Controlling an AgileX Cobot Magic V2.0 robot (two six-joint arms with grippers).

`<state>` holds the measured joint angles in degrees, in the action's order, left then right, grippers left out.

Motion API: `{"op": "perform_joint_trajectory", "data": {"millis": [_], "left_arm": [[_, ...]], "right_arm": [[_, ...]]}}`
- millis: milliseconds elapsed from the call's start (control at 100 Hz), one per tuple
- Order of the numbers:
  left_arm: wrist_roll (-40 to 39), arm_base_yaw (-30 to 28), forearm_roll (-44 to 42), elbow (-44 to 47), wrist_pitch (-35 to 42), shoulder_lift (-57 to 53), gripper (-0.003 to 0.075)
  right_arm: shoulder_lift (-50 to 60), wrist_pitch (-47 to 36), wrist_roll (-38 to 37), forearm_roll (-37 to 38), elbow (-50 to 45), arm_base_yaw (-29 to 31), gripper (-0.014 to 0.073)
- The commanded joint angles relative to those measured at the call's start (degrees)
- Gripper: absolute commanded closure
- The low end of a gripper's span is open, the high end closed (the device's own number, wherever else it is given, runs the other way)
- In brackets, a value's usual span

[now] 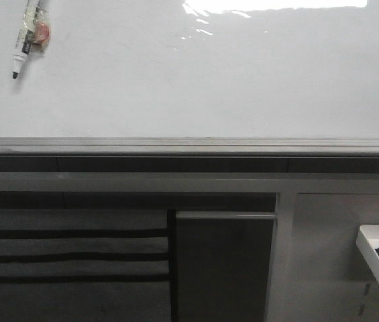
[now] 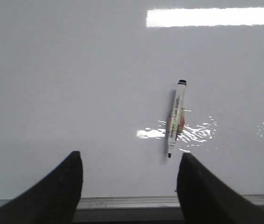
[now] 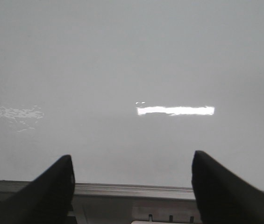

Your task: Write number 3 on whiteboard

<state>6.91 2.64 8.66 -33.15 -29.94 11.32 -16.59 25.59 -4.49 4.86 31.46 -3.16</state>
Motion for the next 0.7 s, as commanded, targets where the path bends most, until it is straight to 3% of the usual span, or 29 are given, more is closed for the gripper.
{"op": "perform_joint_trajectory", "data": {"millis": [0,140,290,370,490,690], "left_arm": [[2.1,2.5,0.9,-1.8,4.1,3.1,0.0357],[4.3,5.5,0.9,-3.4,1.3,9.7,0.0386],[6.4,7.9,0.9,-5.4,2.7,18.9,0.0386],[7.1,8.9,0.9,-6.5,5.3,24.7,0.0387],[7.1,10.4,0.9,-7.7,10.9,33.1,0.0386],[7.1,12.6,0.9,-9.2,20.6,46.3,0.0387]], "right_arm": [[-1.6,-3.5,0.5,0.3,2.8,0.2,0.0118],[-5.1,3.7,5.2,-3.7,7.6,0.1,0.0118],[-11.0,13.9,23.8,-20.6,12.7,0.1,0.0118],[-14.7,17.1,31.4,-30.8,14.6,0.1,0.0118],[-18.5,17.9,38.2,-40.3,15.5,0.1,0.0118],[-21.9,18.7,45.5,-47.3,15.5,0.1,0.0118]]}}
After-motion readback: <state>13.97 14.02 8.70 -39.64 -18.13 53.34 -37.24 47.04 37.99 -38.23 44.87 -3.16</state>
